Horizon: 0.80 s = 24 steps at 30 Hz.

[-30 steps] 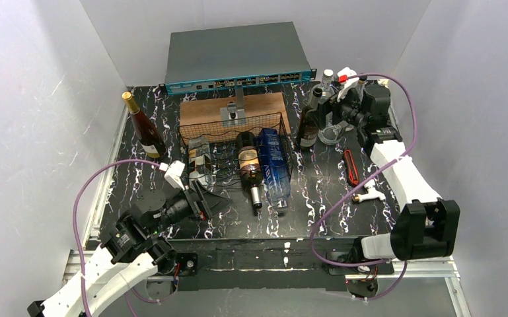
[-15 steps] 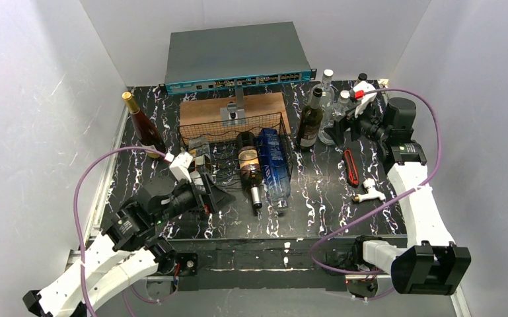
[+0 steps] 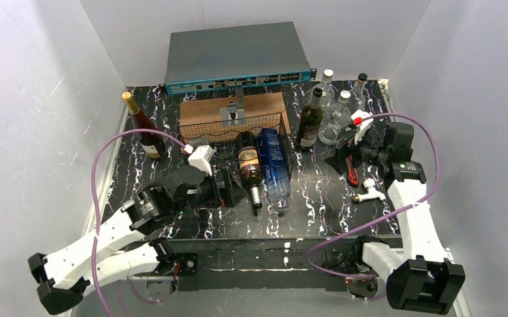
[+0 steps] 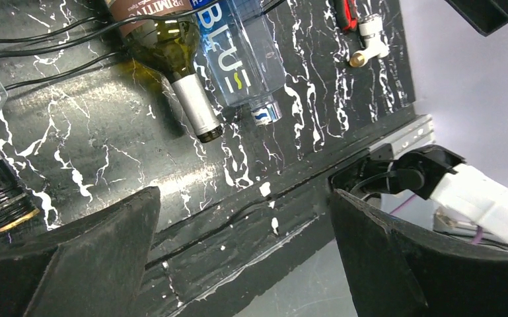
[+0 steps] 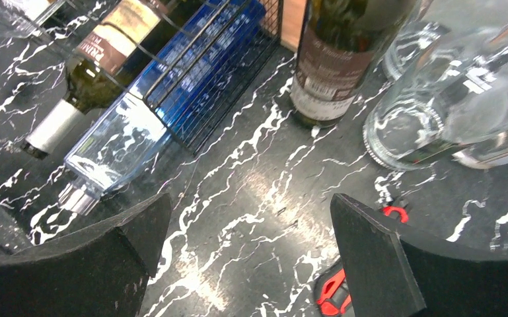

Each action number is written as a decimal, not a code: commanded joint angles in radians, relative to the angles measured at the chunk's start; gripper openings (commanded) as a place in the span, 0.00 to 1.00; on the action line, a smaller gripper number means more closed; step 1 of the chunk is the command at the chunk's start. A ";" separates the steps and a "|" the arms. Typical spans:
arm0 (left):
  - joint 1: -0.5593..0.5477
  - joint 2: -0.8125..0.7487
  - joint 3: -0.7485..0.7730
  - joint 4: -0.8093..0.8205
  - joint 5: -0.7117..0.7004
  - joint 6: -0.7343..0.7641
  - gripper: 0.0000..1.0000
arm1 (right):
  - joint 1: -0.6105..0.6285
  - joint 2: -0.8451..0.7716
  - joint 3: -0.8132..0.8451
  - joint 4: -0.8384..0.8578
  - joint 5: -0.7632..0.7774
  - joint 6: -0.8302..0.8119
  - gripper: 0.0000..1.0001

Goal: Take the wine bottle off the wine rack
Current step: Move the wine bottle to the center of the board.

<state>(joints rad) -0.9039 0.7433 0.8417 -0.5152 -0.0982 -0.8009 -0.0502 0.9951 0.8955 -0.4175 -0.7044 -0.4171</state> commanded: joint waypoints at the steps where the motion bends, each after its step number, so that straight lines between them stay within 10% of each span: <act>1: -0.124 0.100 0.069 -0.022 -0.241 -0.021 0.99 | -0.017 -0.031 -0.057 0.041 -0.059 0.000 1.00; 13: -0.251 0.479 0.172 -0.146 -0.558 -0.282 0.99 | -0.034 -0.021 -0.137 0.114 -0.062 0.003 1.00; 24: -0.276 0.620 0.061 0.156 -0.652 -0.147 0.94 | -0.034 -0.032 -0.135 0.106 -0.020 -0.005 1.00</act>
<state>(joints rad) -1.1759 1.3270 0.9161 -0.4580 -0.6403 -0.9588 -0.0792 0.9859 0.7597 -0.3408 -0.7322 -0.4183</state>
